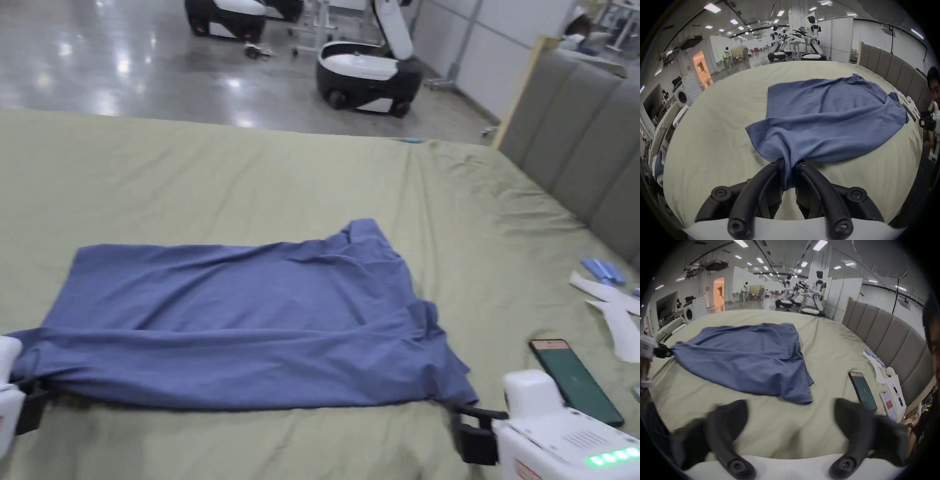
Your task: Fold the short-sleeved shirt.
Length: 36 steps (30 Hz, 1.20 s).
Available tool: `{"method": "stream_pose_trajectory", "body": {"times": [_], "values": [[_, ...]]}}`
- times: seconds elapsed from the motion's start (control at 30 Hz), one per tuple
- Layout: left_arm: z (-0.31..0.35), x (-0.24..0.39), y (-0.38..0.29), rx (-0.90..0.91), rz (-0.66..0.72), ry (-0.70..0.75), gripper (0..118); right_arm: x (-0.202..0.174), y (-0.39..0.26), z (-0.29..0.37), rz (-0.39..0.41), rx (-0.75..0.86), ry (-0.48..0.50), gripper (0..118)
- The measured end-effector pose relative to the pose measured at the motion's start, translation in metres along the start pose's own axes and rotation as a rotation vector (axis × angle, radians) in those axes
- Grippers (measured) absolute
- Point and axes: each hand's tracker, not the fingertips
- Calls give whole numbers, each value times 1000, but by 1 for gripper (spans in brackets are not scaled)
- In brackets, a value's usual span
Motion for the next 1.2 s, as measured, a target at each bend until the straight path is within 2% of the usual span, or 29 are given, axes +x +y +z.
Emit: {"method": "stream_pose_trajectory", "body": {"times": [0.13, 0.2, 0.27, 0.3, 0.33, 0.37, 0.4, 0.43, 0.47, 0.5, 0.53, 0.67, 0.83, 0.93, 1.03, 1.1, 1.13, 1.17, 1.2], "values": [[20, 5, 16, 17, -20, 1, 12, 23, 1, -67, -35, -22, 1, 117], [15, 2, 15, 11, -10, -1, 12, 26, 1, -95, -26, -88, 22, 112], [12, 2, 13, 1, -12, 10, 12, 13, 18, -98, 1, -148, 59, 104], [9, 0, 11, -7, -6, 8, 12, 12, 17, -104, -1, -168, 82, 75], [7, -1, 9, -21, 3, 0, 12, 13, 17, -109, -35, -205, 175, 63], [5, -1, 7, -26, 9, 3, 12, 13, 19, -117, -48, -197, 140, 58], [3, -2, 5, -37, 12, 2, 12, 16, 25, -111, -39, -183, 145, 32], [2, -4, 4, -50, 17, 1, 12, 18, 29, -104, -45, -153, 203, 15], [2, -6, 3, -59, 24, -6, 12, 16, 33, -94, -24, -134, 191, 15], [4, -8, 3, -60, 26, -7, 11, 9, 44, -78, 30, -125, 141, 15], [7, -9, 4, -60, 31, -11, 11, 10, 50, -69, 40, -129, 176, 15], [33, -14, 12, -39, 61, -44, 10, 29, 67, -43, -46, -136, 238, 15], [91, -15, 6, -17, -7, -37, 10, 42, 71, 21, -46, -117, 274, 15], [117, -20, -15, -49, -3, -89, 10, 49, 48, 42, -63, -154, 303, 15], [111, -22, -47, -89, -3, -108, 10, 46, 11, 37, -76, -209, 335, 15], [101, -18, -64, -117, 13, -115, 13, 41, -14, 26, -114, -247, 331, 18], [94, -17, -72, -119, 51, -151, 28, 37, -27, 19, -139, -253, 325, 36], [90, -17, -79, -104, 64, -172, 49, 32, -37, 23, -171, -233, 313, 72], [90, -16, -85, -78, 61, -165, 56, 30, -47, 21, -184, -209, 330, 87]]}}
